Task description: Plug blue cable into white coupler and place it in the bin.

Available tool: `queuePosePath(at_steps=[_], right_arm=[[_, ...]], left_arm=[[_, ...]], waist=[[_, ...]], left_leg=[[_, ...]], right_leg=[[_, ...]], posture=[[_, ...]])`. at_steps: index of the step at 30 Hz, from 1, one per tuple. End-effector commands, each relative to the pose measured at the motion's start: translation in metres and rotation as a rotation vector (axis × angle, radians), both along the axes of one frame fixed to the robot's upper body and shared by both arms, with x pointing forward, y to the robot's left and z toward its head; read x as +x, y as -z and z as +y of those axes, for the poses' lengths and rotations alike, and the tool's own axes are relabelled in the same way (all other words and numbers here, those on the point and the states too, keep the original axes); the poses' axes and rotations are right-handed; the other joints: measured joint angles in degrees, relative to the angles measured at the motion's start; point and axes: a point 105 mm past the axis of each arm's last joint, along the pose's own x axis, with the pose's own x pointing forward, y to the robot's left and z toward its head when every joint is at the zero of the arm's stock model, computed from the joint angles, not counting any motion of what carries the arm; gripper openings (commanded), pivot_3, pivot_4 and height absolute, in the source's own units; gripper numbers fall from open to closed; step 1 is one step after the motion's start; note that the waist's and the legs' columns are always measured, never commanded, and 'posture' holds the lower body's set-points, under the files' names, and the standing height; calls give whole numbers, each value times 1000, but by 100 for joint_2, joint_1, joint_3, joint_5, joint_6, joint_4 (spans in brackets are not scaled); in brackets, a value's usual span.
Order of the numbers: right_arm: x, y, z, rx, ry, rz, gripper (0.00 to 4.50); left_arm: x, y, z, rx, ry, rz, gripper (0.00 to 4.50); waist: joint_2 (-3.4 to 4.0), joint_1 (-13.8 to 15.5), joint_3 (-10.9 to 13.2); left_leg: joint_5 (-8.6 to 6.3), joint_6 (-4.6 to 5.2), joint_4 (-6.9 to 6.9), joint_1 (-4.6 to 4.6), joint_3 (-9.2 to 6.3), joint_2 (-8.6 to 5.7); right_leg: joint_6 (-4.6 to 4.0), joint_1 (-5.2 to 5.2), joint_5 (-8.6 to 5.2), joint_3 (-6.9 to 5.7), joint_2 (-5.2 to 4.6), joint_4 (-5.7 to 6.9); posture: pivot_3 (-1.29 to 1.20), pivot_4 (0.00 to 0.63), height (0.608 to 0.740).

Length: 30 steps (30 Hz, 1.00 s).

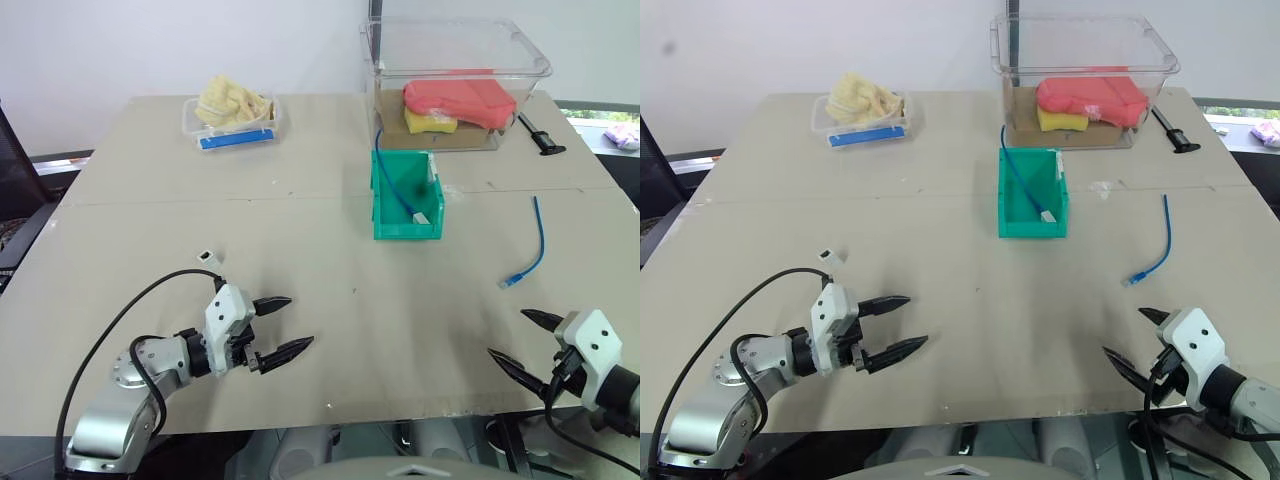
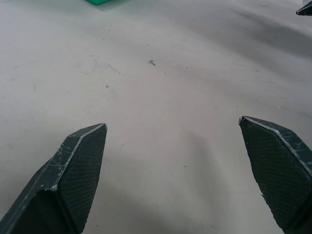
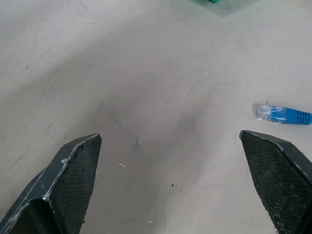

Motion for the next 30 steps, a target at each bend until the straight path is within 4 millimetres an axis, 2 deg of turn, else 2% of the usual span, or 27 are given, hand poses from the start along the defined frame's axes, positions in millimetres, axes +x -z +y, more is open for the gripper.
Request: queuePosePath(at_steps=[1, 3, 6, 11, 15, 18, 22, 28, 30], right_arm=[[8, -12, -4, -10, 9, -72, 4500], [20, -17, -10, -45, 36, -93, 4500], [30, -20, -22, -159, -5, -77, 4500], [47, -31, -43, -274, -124, -23, 4500], [73, -38, -61, -473, -322, 28, 4500], [95, -38, -62, -545, -415, 18, 3742], [117, -30, -65, -623, -491, 37, 3742], [142, -17, -61, -634, -541, 69, 3742], [144, -12, -62, -627, -558, 94, 3217]], left_arm=[[8, -13, -3, -63, -13, -33, 4458], [18, -26, -10, -167, -43, -15, 4458], [21, -35, -17, -234, -31, 31, 4458], [13, -40, -29, -180, 85, -6, 4458], [0, -41, -39, -82, 254, -98, 4458], [-2, -40, -42, -52, 301, -134, 4500], [-4, -35, -43, -35, 320, -150, 4500], [-2, -35, -46, -39, 317, -166, 4500], [-1, -35, -46, -39, 314, -169, 4500]], waist=[[0, 2, 0], [-2, 10, 1], [-2, 5, 1], [3, -29, 9], [8, -62, 19], [-2, -58, 23], [3, -64, 38], [3, -62, 40], [2, -65, 40]], left_leg=[[0, 0, 0, 0, 0, 0], [0, 0, 1, 1, 0, 0], [0, 1, 11, 14, 3, -2], [-3, 4, -1, 19, 32, -4], [-3, 6, -2, 27, 62, -2], [-5, 9, -3, 40, 65, 6], [-5, 9, -14, 38, 72, 3], [-5, 9, -28, 38, 72, 3], [-5, 9, -29, 40, 73, 3]], right_leg=[[0, 0, 0, 0, 0, 0], [0, 2, 0, 0, 0, -1], [2, 19, 1, 0, -1, -1], [-2, 21, 2, 3, 2, -6], [-7, 24, 4, 18, 1, -10], [-2, 34, 0, 18, 6, -16], [-24, 28, 15, 25, 3, -19], [-14, 25, 24, 26, 2, -31], [-16, 26, 24, 27, 3, -31]], posture=[[0, 150, 740], [0, 150, 740], [0, 150, 740], [0, 150, 740], [0, 150, 740], [0, 150, 740], [0, 150, 740], [0, 150, 740], [0, 150, 740]])
